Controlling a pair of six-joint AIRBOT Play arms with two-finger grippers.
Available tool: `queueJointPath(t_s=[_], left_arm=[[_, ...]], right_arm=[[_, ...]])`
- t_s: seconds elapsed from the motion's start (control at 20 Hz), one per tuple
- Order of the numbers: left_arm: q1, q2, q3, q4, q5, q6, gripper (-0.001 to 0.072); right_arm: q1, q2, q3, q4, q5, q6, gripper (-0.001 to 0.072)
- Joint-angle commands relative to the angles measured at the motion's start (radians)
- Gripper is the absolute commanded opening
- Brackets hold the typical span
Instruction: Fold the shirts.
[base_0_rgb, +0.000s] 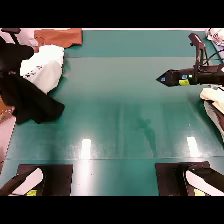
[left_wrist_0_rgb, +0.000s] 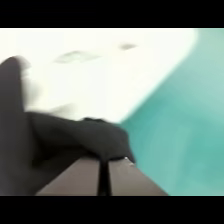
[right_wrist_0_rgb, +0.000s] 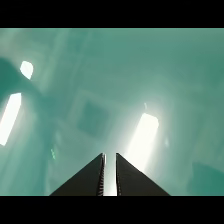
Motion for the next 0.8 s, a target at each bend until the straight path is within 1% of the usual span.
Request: queueJointPath(t_s=[0.0,0.15,0.2,0.3,0.4,0.5,0.55,0.65,0.7,0.75], left_arm=[[-0.108,0.122,0.098,-0.236,0.036,0.060,0.0025],[-0.315,0.052,0.262,-0.275,0.111,0.015,0.0025],[-0.395,0.003,0.325,-0.321,0.119,0.016,0.0025],[-0.555,-0.115,0.458,-0.412,0.142,0.027,0.0025],[-0.706,-0.243,0.628,-0.457,0.192,0.064,0.0025],[-0.834,-0.360,0.821,-0.459,0.242,0.072,0.0024],[-0.883,-0.392,0.873,-0.459,0.299,0.073,0.0024],[-0.945,-0.405,0.865,-0.459,0.463,0.088,0.0024],[-0.951,-0.405,0.841,-0.459,0.515,0.086,0.0024],[-0.950,-0.405,0.813,-0.457,0.523,0.086,0.0024]], right_arm=[[0.013,0.036,0.000,0.061,-0.185,0.003,0.0100],[0.012,0.111,0.000,0.065,-0.421,0.003,0.0095],[0.002,0.133,0.000,0.067,-0.494,0.003,0.0071],[-0.042,0.169,0.000,0.068,-0.560,0.003,0.0070],[-0.119,0.194,0.000,0.068,-0.545,0.022,0.0070],[-0.216,0.215,0.000,0.068,-0.491,0.059,0.0069],[-0.266,0.227,0.000,0.069,-0.461,0.079,0.0070],[-0.370,0.252,0.000,0.070,-0.415,0.098,0.0070],[-0.421,0.269,0.000,0.069,-0.401,0.098,0.0069],[-0.469,0.286,0.000,0.069,-0.392,0.097,0.0069]])
